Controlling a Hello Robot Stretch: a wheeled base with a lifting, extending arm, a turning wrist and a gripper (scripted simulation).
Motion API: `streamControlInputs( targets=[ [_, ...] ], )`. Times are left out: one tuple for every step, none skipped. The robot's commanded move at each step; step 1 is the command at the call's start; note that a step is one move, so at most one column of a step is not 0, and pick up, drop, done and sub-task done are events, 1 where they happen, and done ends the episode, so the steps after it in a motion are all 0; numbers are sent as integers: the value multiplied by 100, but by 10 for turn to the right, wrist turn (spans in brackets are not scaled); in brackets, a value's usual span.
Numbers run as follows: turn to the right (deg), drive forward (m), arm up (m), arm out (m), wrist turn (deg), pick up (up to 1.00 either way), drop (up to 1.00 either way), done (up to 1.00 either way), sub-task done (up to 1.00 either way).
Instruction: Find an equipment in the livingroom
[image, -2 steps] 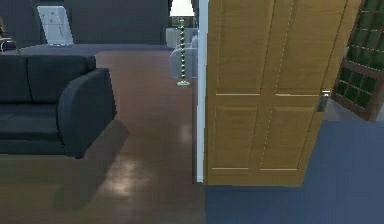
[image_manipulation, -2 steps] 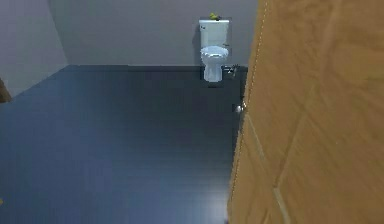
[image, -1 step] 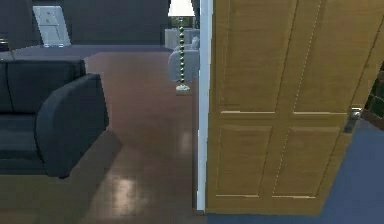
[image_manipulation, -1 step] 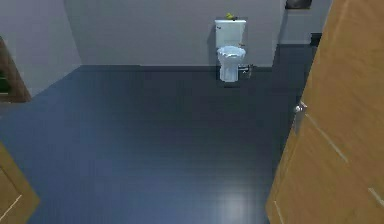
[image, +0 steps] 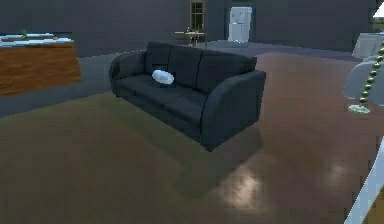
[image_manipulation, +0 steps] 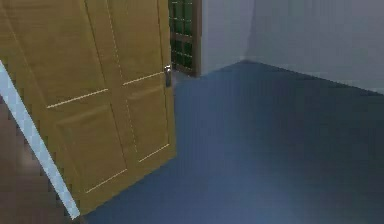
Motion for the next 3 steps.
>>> streamControlInputs(
  targets=[
    [-270,0,0,0,0,0,0,0,0],
    [0,10,0,0,0,0,0,0,0],
    [-330,0,0,0,0,0,0,0,0]
  ],
)
